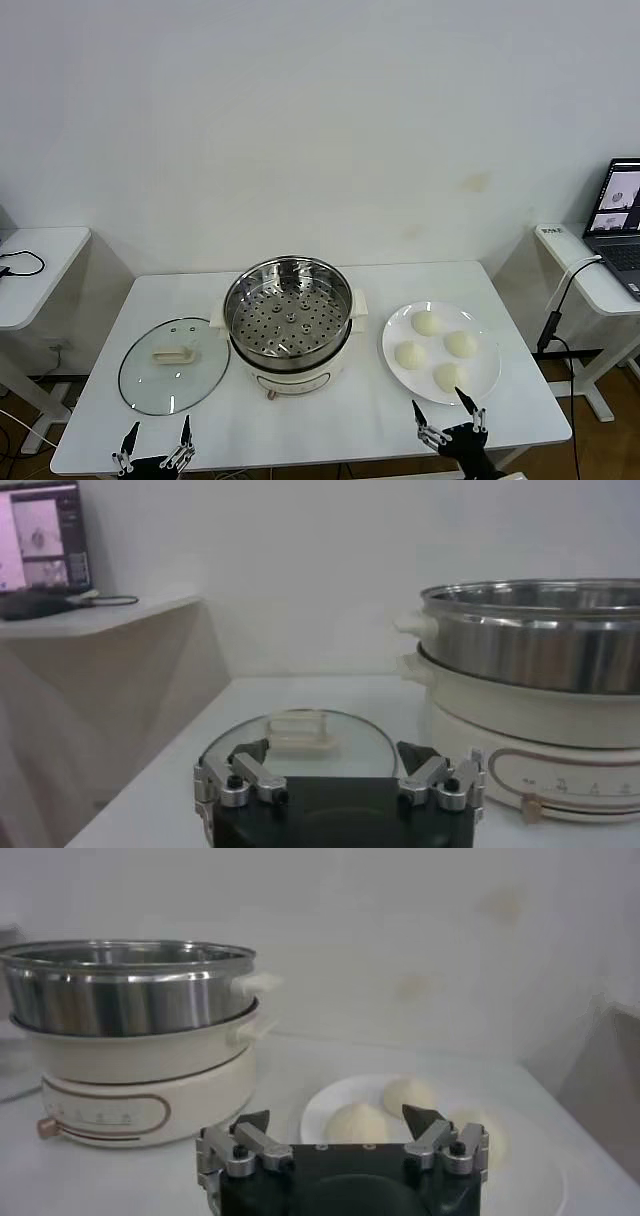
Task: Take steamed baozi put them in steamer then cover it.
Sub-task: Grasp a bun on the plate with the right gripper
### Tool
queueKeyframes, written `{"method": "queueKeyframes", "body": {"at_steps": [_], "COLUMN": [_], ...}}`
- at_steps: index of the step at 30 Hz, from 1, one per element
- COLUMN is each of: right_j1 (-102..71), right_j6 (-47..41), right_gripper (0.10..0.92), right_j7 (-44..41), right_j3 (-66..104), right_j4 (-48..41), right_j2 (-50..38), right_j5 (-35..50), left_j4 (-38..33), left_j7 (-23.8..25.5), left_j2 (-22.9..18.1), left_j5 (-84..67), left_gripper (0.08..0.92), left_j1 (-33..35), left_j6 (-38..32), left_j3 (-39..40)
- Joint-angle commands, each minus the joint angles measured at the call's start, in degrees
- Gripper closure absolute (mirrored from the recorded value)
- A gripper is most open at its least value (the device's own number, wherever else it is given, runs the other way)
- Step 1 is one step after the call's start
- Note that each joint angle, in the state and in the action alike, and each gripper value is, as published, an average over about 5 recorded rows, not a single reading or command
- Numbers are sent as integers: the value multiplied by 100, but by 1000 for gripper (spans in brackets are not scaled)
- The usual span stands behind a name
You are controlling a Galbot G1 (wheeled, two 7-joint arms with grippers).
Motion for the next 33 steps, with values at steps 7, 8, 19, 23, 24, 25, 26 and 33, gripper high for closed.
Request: {"method": "queueKeyframes", "body": {"at_steps": [7,8,19,23,24,25,26,33], "right_j1": [1265,1456,3513,4613,4930,5235,5579,7946], "right_j6": [-259,-306,-342,-244,-242,-249,-273,-446], "right_gripper": [203,203,203,203,203,203,202,202], "right_j7": [-307,-383,-1587,-2140,-2280,-2420,-2576,-3703], "right_j3": [460,466,-284,-1254,-1574,-1885,-2228,-4825], "right_j4": [-314,-398,-1694,-2351,-2508,-2648,-2779,-3580], "right_j2": [-1172,-1363,-3523,-4177,-4294,-4392,-4469,-4542], "right_j5": [-2146,-2303,-2671,-2566,-2498,-2422,-2332,-1833], "left_j4": [-172,-176,-165,-156,-153,-149,-145,-118], "left_j7": [226,242,289,309,313,317,320,345], "left_j2": [103,111,39,47,49,51,50,69], "left_j5": [951,980,1112,1140,1154,1170,1190,1255], "left_gripper": [177,177,177,177,177,177,177,177], "left_j1": [-461,-502,-663,-689,-699,-712,-722,-767], "left_j6": [383,381,370,362,362,362,361,348], "left_j3": [-120,-125,-74,-61,-54,-47,-39,0]}}
